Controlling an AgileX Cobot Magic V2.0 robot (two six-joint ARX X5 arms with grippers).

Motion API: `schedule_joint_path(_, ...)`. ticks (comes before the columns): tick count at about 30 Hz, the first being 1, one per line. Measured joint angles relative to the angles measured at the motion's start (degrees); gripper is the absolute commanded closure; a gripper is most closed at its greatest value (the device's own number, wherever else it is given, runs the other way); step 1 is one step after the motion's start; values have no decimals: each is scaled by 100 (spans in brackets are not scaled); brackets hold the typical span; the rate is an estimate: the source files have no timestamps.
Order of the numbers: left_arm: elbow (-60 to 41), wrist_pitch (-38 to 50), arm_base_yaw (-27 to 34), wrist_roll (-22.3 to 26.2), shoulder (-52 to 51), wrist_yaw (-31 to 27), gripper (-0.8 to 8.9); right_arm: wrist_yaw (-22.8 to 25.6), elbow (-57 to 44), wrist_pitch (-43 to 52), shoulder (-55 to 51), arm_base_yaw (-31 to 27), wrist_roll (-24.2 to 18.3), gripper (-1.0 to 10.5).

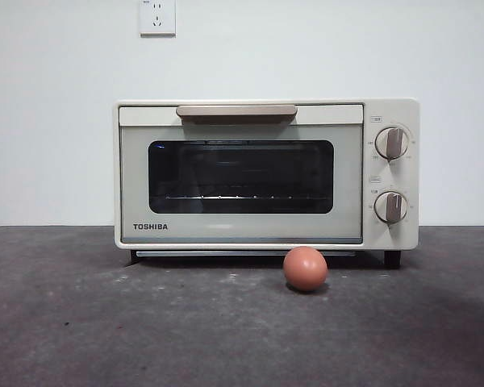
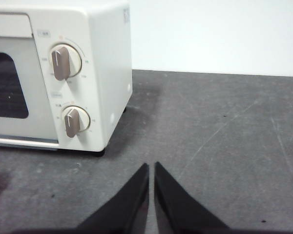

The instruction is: Eggoven

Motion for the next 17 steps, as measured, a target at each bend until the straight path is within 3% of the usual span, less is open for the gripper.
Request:
schedule_joint_path(7, 2, -39, 0, -459, 0, 33, 808, -11, 0, 22, 0, 0, 549, 944)
schedule_joint_path(11, 13, -160, 0, -675, 2, 363, 808, -72, 2, 42, 0, 0, 1029, 944)
schedule_joint_path(17, 494, -1071, 0, -776, 55, 614, 808, -297, 435, -164, 11, 0, 1784, 944)
